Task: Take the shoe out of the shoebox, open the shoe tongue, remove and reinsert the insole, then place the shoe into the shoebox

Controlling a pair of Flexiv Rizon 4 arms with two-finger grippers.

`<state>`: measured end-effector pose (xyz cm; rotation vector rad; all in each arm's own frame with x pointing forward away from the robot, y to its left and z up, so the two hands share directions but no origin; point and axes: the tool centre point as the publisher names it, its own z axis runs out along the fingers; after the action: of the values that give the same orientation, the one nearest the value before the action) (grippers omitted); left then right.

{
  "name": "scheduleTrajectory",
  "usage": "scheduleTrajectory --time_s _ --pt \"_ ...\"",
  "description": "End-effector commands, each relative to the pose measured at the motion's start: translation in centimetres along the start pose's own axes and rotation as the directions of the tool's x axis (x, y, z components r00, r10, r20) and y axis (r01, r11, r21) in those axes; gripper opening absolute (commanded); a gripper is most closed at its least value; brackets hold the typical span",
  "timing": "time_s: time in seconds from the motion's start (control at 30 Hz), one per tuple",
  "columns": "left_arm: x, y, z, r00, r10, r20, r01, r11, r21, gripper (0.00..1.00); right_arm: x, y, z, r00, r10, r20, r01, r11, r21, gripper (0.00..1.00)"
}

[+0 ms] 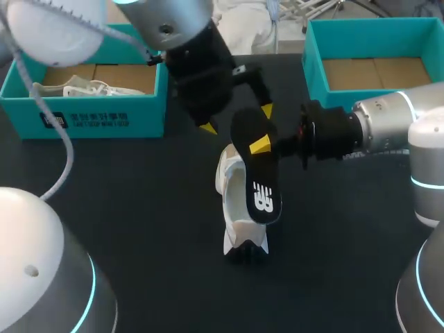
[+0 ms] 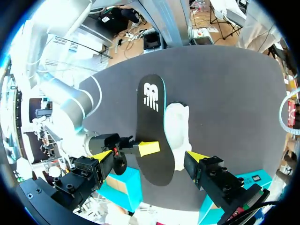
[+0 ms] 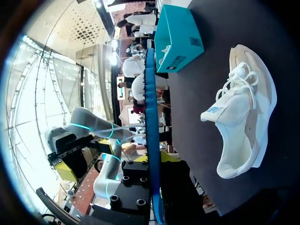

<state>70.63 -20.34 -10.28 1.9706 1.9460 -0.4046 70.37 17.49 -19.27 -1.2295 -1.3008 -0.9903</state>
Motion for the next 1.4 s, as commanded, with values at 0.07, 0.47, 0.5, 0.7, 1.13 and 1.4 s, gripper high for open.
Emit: scheduleTrajectory --time_s 0.07,0.47,0.5,0.7,1.13,1.4 --pt "0.8 -0.2 0.1 0.987 0.003 0.163 -0.002 1.0 -0.006 1.0 0.1 -0.1 -0.1 1.0 0.004 0.004 -0.004 1.0 0.0 0.0" --pt "2.6 -0.3 2.0 0.846 -0.093 0.524 0.092 0.995 0.028 1.0 1.1 -0.2 -0.6 0.999 -0.034 -0.014 0.033 0.999 -0.031 0.0" --pt "2.8 -0.1 1.9 0.823 -0.087 0.561 0.1 0.995 0.008 1.0 1.1 -0.2 -0.7 0.999 -0.035 -0.013 0.035 0.999 -0.031 0.0" --pt "3.7 0.8 0.6 0.673 -0.132 0.728 0.16 0.987 0.031 1.0 0.6 -0.4 -1.0 0.999 -0.033 -0.022 0.032 0.999 -0.039 0.0" --pt "6.0 1.2 0.5 0.357 -0.111 0.927 0.203 0.978 0.039 1.0 1.2 -0.9 -0.7 0.997 -0.061 -0.047 0.058 0.996 -0.062 0.0" --pt "6.2 1.4 0.8 0.324 -0.089 0.942 0.18 0.983 0.031 1.0 1.4 -1.0 -0.4 0.997 -0.062 -0.049 0.059 0.997 -0.058 0.0"
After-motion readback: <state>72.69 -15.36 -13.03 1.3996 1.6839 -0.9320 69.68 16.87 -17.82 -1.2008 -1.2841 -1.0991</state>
